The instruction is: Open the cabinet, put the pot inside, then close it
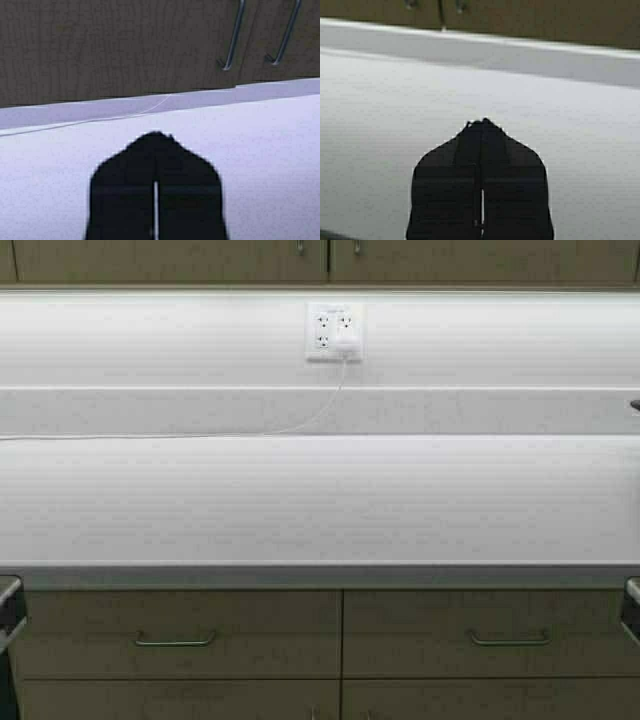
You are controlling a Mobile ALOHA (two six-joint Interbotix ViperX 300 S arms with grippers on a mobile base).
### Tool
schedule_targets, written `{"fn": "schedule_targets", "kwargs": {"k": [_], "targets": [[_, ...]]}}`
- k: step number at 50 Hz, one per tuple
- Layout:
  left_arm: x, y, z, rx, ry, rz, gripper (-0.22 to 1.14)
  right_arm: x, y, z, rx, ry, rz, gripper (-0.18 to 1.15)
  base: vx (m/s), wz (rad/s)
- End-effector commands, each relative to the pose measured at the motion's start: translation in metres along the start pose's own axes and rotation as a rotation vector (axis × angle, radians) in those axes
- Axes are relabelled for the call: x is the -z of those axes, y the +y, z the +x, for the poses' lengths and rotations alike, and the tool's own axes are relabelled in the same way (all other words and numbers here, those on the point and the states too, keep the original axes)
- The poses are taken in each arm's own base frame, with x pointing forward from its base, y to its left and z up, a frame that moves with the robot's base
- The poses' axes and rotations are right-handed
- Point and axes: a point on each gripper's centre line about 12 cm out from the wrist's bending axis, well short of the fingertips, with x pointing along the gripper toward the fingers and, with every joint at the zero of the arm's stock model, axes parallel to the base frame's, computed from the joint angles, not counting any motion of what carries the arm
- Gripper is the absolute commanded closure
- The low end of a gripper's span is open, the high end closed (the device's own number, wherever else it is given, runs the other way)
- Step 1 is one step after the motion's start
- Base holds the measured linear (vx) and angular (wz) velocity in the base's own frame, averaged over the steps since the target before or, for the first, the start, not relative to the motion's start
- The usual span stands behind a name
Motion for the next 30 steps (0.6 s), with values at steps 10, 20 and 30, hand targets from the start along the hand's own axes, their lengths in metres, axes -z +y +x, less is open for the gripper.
{"fn": "schedule_targets", "kwargs": {"k": [10,20,30], "targets": [[-0.0034,-0.0005,-0.0033,0.001,-0.018,-0.003,0.88,0.0028,0.0016,-0.0005,-0.008,0.002,-0.005,0.91,0.0,0.0],[-0.0001,-0.0003,-0.0026,0.0,-0.011,-0.006,0.88,0.0056,0.0015,-0.0006,-0.007,0.008,-0.005,0.91,0.0,0.0],[0.0009,-0.0001,-0.0039,0.0,-0.011,-0.006,0.88,0.0,0.0014,-0.0063,-0.008,-0.016,-0.004,0.91,0.0,0.0]]}}
